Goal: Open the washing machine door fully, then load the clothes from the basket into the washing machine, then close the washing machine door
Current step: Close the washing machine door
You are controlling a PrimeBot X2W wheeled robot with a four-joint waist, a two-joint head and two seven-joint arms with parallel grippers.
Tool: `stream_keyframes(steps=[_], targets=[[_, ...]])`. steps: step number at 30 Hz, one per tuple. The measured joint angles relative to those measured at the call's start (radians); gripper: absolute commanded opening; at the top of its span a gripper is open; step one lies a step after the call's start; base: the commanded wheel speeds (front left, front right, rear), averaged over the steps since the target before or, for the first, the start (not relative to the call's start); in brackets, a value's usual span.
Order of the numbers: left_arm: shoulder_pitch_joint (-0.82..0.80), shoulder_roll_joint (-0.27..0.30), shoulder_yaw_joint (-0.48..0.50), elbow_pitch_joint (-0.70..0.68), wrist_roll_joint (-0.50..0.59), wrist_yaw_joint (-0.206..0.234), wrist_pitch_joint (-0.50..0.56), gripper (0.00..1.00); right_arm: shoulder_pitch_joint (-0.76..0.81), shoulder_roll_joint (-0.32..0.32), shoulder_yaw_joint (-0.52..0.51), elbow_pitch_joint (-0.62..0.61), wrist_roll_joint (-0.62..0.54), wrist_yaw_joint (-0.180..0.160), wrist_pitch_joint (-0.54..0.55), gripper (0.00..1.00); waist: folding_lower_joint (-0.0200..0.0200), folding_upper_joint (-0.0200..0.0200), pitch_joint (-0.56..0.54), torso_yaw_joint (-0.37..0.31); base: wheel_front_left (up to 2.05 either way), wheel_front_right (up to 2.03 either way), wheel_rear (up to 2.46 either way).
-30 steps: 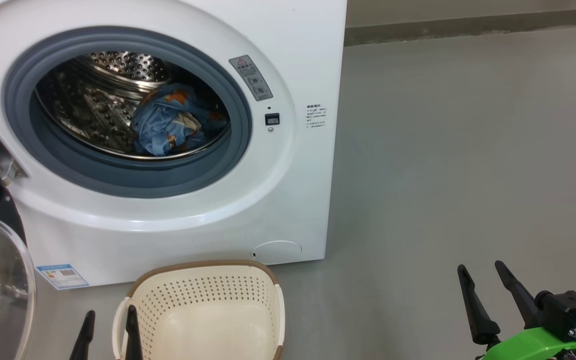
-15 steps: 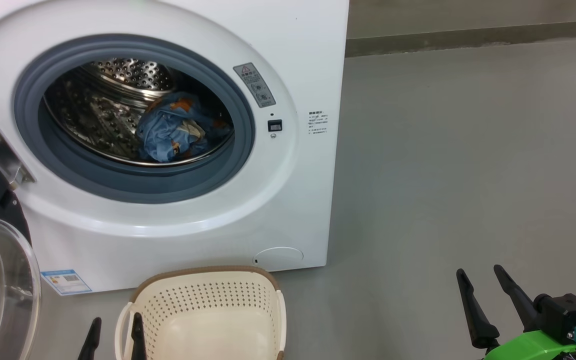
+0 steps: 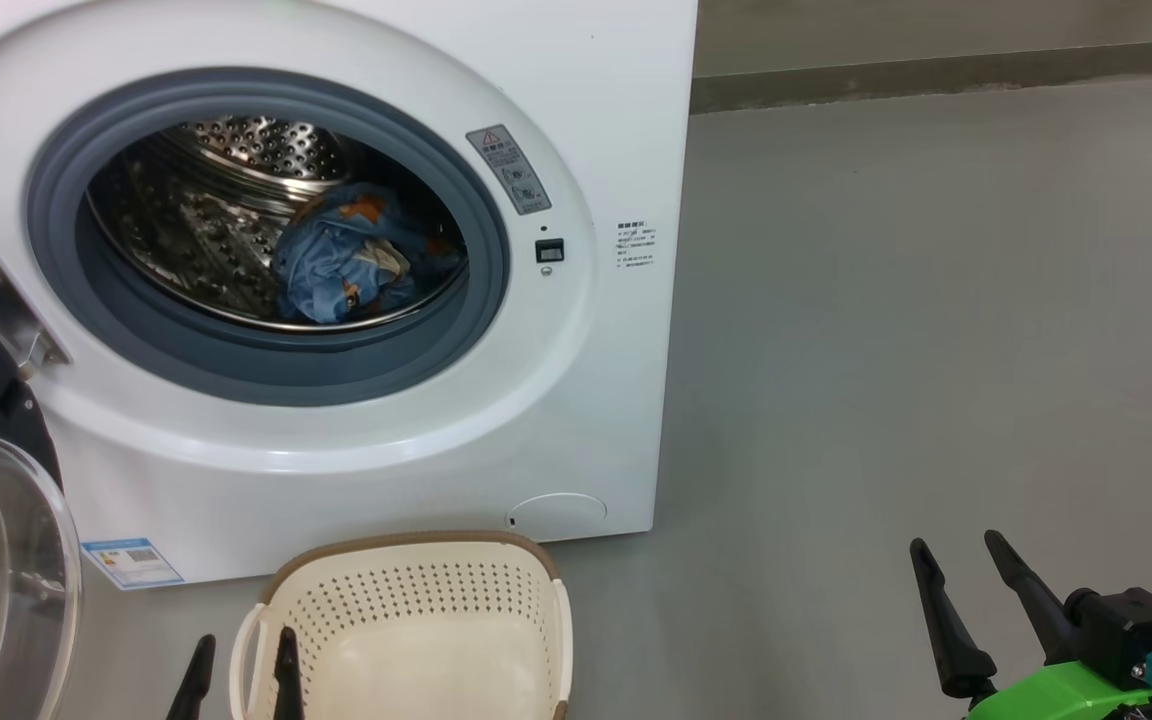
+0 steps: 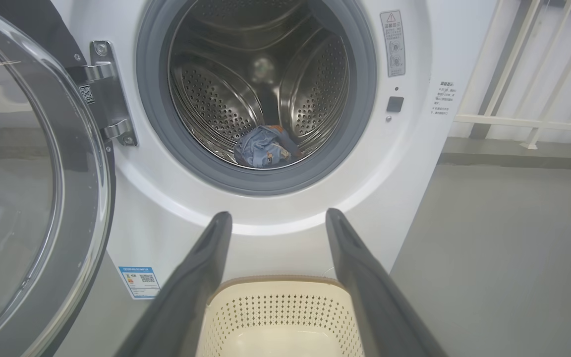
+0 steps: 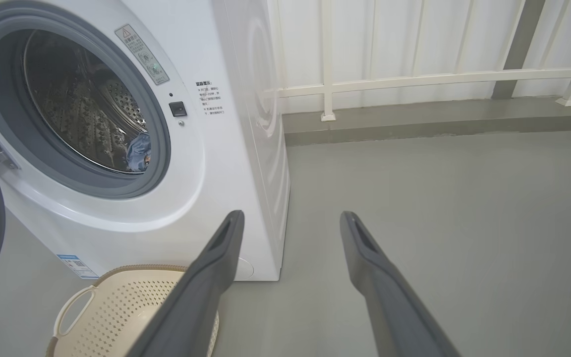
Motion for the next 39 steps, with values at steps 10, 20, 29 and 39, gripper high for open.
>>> stream_keyframes(steps=[10,20,29,39], targets=[[-0.001,0.000,-0.002,0.001,0.007,0.001,0.000,1.00,0.000,0.001,0.001,0.002,0.000,0.000,0.000,1.00,0.0000,0.0000,0.002,0.005,-0.29,0.29,0.00],[-0.001,0.000,-0.007,0.001,0.008,0.000,0.000,1.00,0.000,0.002,0.000,0.002,0.000,0.000,0.000,1.00,-0.0001,0.0000,0.005,0.017,-1.22,1.22,0.00],[-0.001,0.004,-0.006,-0.001,0.008,-0.002,0.000,1.00,0.000,0.004,-0.002,0.002,0.000,0.000,0.003,1.00,0.0000,0.0000,0.014,0.020,-0.41,0.41,0.00],[-0.001,0.004,-0.013,-0.006,0.021,0.000,0.000,1.00,0.000,0.008,-0.004,0.002,0.000,0.000,0.003,1.00,0.0000,0.0000,0.014,0.021,0.00,0.00,0.00]])
